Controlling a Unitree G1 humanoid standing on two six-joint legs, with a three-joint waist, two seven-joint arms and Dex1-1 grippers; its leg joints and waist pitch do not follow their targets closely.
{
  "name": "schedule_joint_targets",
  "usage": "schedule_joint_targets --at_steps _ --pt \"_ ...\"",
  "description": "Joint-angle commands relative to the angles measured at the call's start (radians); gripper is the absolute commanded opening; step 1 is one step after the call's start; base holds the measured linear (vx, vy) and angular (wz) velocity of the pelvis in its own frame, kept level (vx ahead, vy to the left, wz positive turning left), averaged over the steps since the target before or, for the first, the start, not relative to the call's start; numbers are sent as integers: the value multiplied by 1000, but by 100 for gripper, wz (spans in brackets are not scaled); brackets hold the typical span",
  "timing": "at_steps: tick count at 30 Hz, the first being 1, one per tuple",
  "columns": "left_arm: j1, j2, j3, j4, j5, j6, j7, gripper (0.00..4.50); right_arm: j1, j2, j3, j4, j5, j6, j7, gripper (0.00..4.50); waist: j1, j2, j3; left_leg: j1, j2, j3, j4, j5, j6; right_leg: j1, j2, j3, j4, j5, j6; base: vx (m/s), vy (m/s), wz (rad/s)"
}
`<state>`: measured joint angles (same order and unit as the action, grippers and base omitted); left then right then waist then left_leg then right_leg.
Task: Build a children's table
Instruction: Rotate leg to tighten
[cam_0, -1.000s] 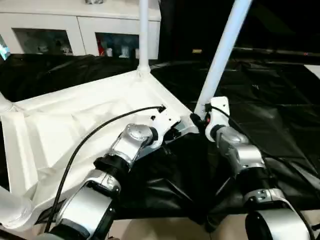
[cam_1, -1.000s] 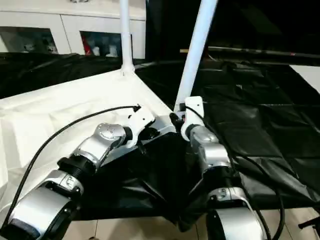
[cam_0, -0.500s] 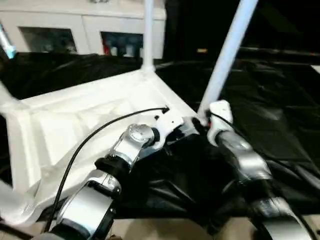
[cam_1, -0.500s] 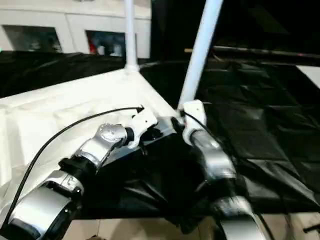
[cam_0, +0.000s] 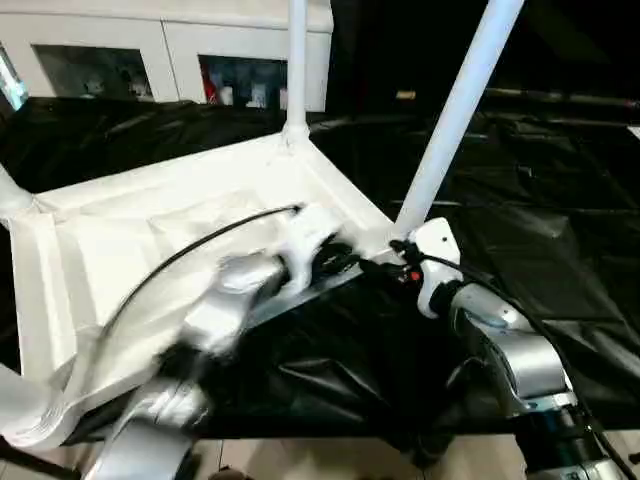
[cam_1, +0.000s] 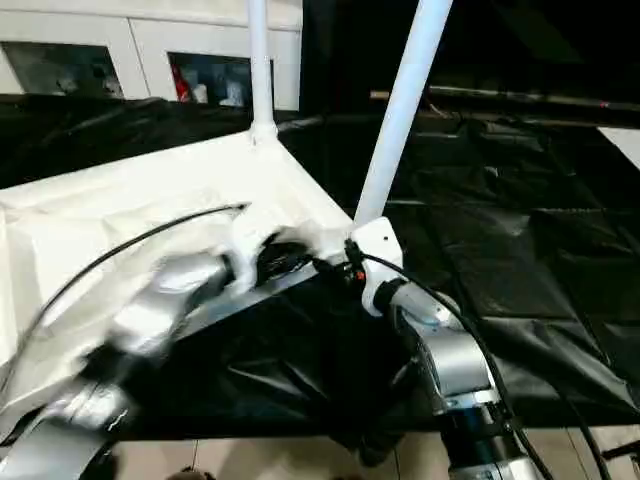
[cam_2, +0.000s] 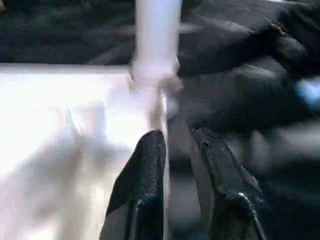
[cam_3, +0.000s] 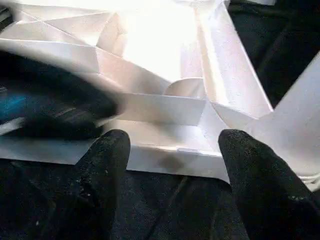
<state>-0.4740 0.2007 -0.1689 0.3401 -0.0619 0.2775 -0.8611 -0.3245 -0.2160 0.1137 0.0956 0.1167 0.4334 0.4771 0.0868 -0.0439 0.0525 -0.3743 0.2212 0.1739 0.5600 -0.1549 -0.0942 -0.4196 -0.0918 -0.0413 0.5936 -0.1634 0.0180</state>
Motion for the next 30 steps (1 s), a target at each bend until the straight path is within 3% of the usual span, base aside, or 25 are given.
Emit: schedule_joint_targets --at_steps 1,3,5,6,8,11,12,15,17,19,20,21,23,25,30 --pt "86 75 -16 -200 -56 129 -77 146 -58 2 -22 60 20 -20 17 314 -2 2 -65 12 9 10 -65 -277 -2 47 -29 24 -58 -224 -185 0 0 0" --pt "139 122 -18 -279 -80 174 -101 155 -87 5 -29 96 25 -30 22 314 -8 6 -60 15 7 11 -66 -305 -15 41 -26 24 -60 -263 -174 0 0 0" --pt "169 145 -14 -329 -98 205 -108 163 -103 7 -34 114 30 -30 28 314 -8 4 -57 16 4 12 -67 -322 -21 38 -22 25 -64 -291 -159 0 0 0" --pt "191 162 -10 -368 -117 228 -116 180 -125 7 -35 141 25 -45 29 314 -2 3 -57 23 4 14 -65 -326 -24 33 -20 25 -67 -289 -154 0 0 0" --pt "253 193 9 -479 -140 281 -110 189 -197 7 -33 232 11 -90 35 314 -4 3 -59 13 5 8 -69 -307 -35 43 -23 24 -56 -260 -160 0 0 0" --pt "263 195 13 -498 -133 289 -100 212 -207 8 -34 243 11 -94 34 314 -5 2 -58 16 0 15 -62 -284 -29 41 -18 26 -58 -226 -159 0 0 0" --pt "298 213 20 -573 -139 348 -71 212 -228 7 -39 270 8 -111 37 314 -2 -5 -61 15 0 17 -60 -264 -24 43 -18 26 -53 -213 -154 0 0 0" --pt "333 223 31 -639 -143 417 -30 235 -238 7 -46 282 7 -119 41 314 -6 -7 -61 13 0 17 -58 -243 -23 47 -16 26 -49 -191 -155 0 0 0" --pt "338 209 39 -645 -122 436 23 249 -230 7 -47 275 15 -113 47 314 -6 -10 -60 12 -2 17 -58 -239 -17 47 -14 25 -51 -199 -148 0 0 0" --pt "304 92 78 -629 -132 463 152 269 -196 4 -31 247 18 -108 63 314 -5 -12 -56 13 -1 18 -57 -254 -22 44 -13 27 -55 -219 -140 0 0 0" --pt "301 79 82 -627 -132 467 165 277 -193 3 -30 244 18 -107 64 314 -2 -11 -56 16 -1 18 -56 -260 -22 42 -15 26 -58 -225 -139 0 0 0" --pt "289 48 72 -620 -121 461 195 281 -182 3 -27 238 17 -110 64 314 1 -9 -57 16 0 16 -57 -269 -25 42 -15 26 -59 -234 -135 0 0 0" --pt "280 18 58 -613 -111 453 220 301 -173 2 -26 235 16 -111 62 314 -1 -17 -57 10 -3 14 -58 -281 -26 45 -14 24 -62 -243 -120 0 0 0" --pt "281 -53 -15 -634 -103 495 286 319 -161 1 -23 240 6 -126 54 314 -5 -18 -58 8 -3 13 -55 -282 -25 45 -14 24 -63 -242 -110 0 0 0" --pt "294 -70 -62 -635 -84 513 310 355 -206 5 -48 285 3 -134 34 314 -6 -19 -60 4 -4 13 -51 -262 -13 47 -14 23 -62 -231 -114 0 0 0"
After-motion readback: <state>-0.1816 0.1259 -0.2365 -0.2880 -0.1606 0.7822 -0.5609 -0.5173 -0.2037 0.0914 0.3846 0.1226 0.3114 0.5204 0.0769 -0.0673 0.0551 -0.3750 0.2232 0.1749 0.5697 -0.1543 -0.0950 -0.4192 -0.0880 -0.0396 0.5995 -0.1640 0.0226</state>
